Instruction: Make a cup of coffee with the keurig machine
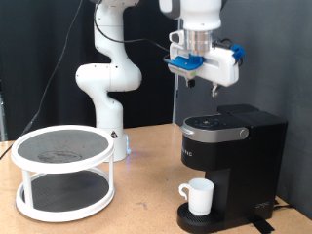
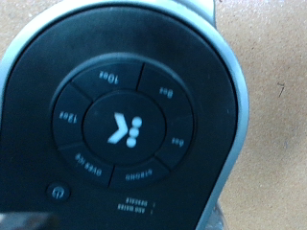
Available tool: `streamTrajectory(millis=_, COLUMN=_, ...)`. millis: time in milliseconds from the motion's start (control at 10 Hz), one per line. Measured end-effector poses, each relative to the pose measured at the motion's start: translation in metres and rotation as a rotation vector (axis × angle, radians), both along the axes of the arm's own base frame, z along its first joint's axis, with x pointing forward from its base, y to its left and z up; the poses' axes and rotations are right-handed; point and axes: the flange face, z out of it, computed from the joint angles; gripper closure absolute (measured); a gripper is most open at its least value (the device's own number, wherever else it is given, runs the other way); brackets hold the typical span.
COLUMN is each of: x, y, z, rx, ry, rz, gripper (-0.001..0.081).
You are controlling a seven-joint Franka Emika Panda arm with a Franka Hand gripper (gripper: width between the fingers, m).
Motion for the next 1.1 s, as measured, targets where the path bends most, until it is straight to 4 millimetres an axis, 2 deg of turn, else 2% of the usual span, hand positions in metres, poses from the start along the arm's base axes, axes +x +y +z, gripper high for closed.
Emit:
streamTrajectory(millis=100, x=0.002, y=-0.001, z=-0.006, rx=-0.007, ry=0.011, rz=0.003, gripper=0.0344)
streamTrajectory(millis=200, x=0.004, y=-0.002, z=-0.013, rx=-0.012, ry=0.022, rz=0.006, gripper=0.0479)
streamTrajectory(millis=300, x=0.006, y=-0.002, z=-0.019, rx=-0.020, ry=0.032, rz=0.012, gripper=0.0479)
streamTrajectory(millis=400, x=0.008, y=-0.001, z=-0.026, rx=-0.027, ry=0.043, rz=0.020, gripper=0.0661)
streamTrajectory(millis=500, x=0.009, y=0.001, z=-0.033, rx=-0.032, ry=0.051, rz=0.027, gripper=0.0760)
streamTrajectory(millis=900, x=0.018, y=0.015, z=-0.066, rx=-0.044, ry=0.081, rz=0.059, gripper=0.0804)
streamTrajectory(millis=1100, x=0.020, y=0.022, z=-0.071, rx=-0.056, ry=0.081, rz=0.069, gripper=0.0805)
